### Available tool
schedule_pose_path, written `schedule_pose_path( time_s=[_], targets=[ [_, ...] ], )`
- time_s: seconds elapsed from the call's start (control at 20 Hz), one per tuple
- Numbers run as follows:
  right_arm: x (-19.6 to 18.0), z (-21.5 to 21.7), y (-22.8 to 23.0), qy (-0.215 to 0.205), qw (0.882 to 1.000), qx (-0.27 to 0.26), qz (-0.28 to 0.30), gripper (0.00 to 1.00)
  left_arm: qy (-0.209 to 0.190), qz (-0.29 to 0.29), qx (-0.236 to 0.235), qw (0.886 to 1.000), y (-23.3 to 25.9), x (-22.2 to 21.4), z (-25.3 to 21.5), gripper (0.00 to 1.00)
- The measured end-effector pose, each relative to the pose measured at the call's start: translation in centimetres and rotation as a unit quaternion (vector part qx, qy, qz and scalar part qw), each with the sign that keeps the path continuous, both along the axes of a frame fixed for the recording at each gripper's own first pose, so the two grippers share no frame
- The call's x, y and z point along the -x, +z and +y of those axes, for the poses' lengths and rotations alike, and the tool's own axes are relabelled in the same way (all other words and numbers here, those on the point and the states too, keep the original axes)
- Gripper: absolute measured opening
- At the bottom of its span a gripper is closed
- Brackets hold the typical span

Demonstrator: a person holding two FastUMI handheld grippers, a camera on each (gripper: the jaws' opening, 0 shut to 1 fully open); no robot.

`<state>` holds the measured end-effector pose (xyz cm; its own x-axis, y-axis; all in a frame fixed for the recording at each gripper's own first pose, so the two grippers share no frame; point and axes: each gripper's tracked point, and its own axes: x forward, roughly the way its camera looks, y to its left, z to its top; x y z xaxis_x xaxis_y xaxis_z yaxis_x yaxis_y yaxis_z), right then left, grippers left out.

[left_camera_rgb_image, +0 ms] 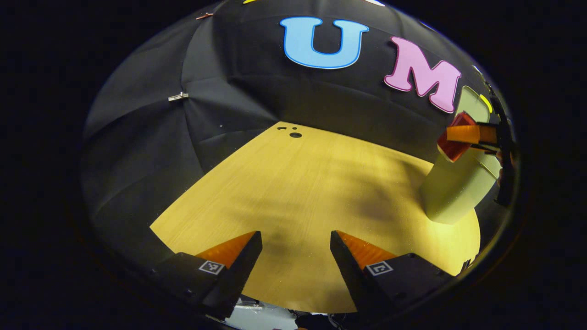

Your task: Press the lid of the desktop garbage bin to open it, pick up the crumpled paper on the desktop and throw it into the bin, then pick up the pop can on the desktop and drop it into the bin, and finally close the garbage bin lid.

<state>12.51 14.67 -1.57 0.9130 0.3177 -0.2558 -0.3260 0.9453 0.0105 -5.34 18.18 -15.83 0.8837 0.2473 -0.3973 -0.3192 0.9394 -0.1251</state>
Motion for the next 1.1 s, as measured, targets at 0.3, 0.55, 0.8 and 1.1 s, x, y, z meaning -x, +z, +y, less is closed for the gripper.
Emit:
schedule_pose_path(
  time_s=[0.3, 0.55, 0.8, 1.1],
  targets=[
    [1.1, -3.8, 5.3, -0.026, 0.998, -0.039, -0.038, 0.83, -0.035, 0.005, -0.005, 0.999, -0.1, -2.0, -2.2, 0.96],
    [1.1, -7.6, 8.7, -0.064, 0.993, -0.066, -0.07, 0.83, -0.066, -0.001, -0.015, 0.998, 0.7, -4.1, -4.2, 0.96],
    [1.2, -12.5, 9.3, -0.111, 0.988, -0.061, -0.083, 0.83, -0.093, -0.004, -0.028, 0.995, 1.2, -5.5, -5.8, 0.96],
    [0.3, -17.3, 8.8, -0.167, 0.981, -0.059, -0.083, 0.83, -0.107, 0.004, -0.035, 0.994, 0.9, -6.2, -6.3, 0.96]
  ],
)
